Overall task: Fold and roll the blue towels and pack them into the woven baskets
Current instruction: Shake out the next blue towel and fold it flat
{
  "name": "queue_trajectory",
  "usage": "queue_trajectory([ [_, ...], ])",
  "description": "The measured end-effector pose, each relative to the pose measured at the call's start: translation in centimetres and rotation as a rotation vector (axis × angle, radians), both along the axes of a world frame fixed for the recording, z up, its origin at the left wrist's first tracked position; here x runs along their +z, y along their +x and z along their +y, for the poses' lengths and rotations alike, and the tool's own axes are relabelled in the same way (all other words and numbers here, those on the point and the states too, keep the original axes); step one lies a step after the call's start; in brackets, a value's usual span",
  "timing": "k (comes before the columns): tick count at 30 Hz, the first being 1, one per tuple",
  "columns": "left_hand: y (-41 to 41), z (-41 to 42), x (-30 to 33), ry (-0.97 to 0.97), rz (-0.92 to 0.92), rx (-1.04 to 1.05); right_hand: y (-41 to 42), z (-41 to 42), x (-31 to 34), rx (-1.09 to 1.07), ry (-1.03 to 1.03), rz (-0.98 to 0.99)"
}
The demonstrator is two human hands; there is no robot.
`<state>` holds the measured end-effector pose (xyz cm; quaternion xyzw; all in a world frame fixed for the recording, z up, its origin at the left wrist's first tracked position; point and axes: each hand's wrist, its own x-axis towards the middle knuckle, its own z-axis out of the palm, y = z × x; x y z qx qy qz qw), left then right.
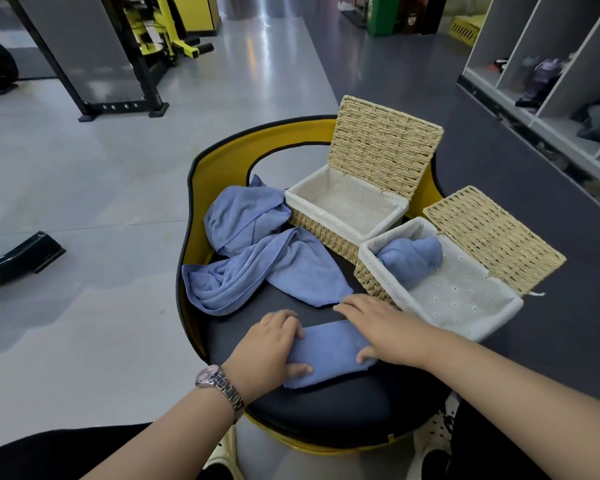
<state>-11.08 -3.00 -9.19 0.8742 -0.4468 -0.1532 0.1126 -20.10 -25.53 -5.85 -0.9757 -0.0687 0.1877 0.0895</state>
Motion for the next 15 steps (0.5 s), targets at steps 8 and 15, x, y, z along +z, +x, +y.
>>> queue_trajectory([
  [8, -3.0, -0.5, 1.5, 0.005, 0.145, 0.108, -0.6, 0.0, -0.1, -0.025, 0.064, -0.007],
  [15, -3.9, -9.7, 8.9, -0.33, 0.045, 0.13, -2.0, -9.4, 8.3, -0.32, 0.127, -0.2],
])
